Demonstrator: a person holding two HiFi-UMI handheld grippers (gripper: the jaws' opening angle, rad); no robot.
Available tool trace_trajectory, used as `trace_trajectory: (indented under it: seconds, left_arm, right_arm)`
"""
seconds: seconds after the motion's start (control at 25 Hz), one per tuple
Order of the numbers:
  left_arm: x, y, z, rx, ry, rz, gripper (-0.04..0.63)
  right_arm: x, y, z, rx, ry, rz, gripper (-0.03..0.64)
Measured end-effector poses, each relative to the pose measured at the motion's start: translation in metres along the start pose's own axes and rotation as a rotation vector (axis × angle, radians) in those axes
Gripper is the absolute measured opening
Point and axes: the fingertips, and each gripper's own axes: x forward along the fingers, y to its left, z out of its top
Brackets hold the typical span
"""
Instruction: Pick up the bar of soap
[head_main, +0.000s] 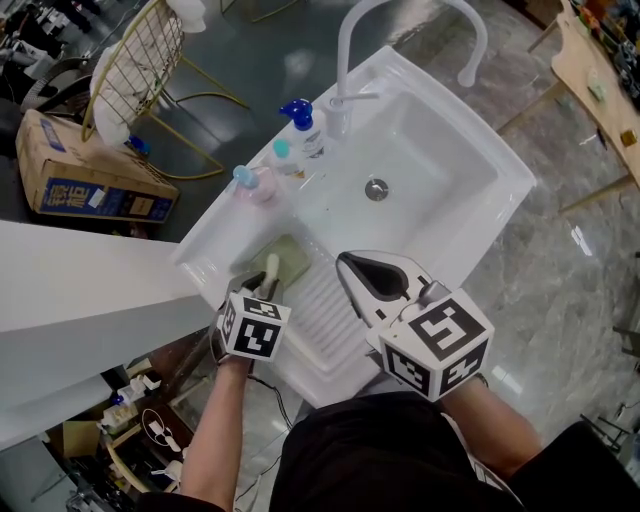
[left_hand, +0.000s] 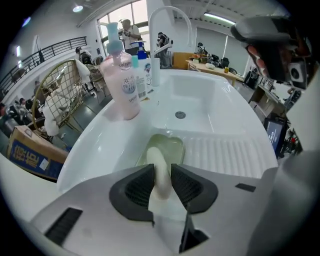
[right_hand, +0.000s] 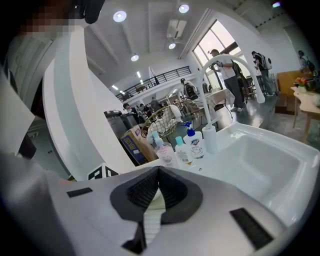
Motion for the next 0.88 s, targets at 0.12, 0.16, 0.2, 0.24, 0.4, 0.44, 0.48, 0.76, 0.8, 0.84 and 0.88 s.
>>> trace_trajectory:
  seconds: [0.12,0.16,0.2,0.24,0.4,0.44,0.48,0.76,0.8,0.84,0.88]
  left_arm:
    - [0.015,0.002,-0.002,0.004,0.038,0.001,0.114]
    - [0.019,0.003,-0.001,-0.004,0.043,0.0,0.114]
    - [0.022,0.005,0.0,-0.016,0.044,-0.001,0.117]
    - [0.024,0.007,0.002,-0.031,0.043,-0.001,0.12]
    - [0.023,0.014,0.008,-0.102,0.033,-0.013,0.109]
    - [0.022,0.015,0.008,-0.113,0.03,-0.016,0.107]
    - [0.02,0.016,0.009,-0.124,0.026,-0.016,0.107]
    - [0.008,0.027,0.002,-0.183,0.026,0.044,0.094]
    - [0.008,0.027,0.002,-0.17,0.031,0.059,0.094]
    - [0.008,0.026,0.002,-0.152,0.039,0.079,0.094]
    - [0.008,0.027,0.002,-0.134,0.043,0.102,0.094]
  right_arm:
    - [0.002,-0.001,-0.001,0.005,0.004,0.002,0.005]
    - [0.002,-0.003,-0.001,0.007,0.004,0.0,0.005]
    - [0.002,-0.003,0.0,0.007,0.004,-0.001,0.005]
    - [0.002,-0.004,0.0,0.007,0.004,-0.003,0.005]
    - [0.0,-0.01,-0.001,0.013,0.005,-0.014,0.005]
    - [0.0,-0.011,-0.001,0.014,0.005,-0.017,0.005]
    - [0.0,-0.012,0.0,0.015,0.005,-0.019,0.005]
    - [0.001,-0.015,0.005,0.018,0.004,-0.018,0.005]
    - [0.001,-0.015,0.006,0.018,0.004,-0.017,0.005]
    - [0.001,-0.015,0.006,0.019,0.004,-0.017,0.005]
    - [0.0,-0.016,0.007,0.02,0.002,-0.019,0.005]
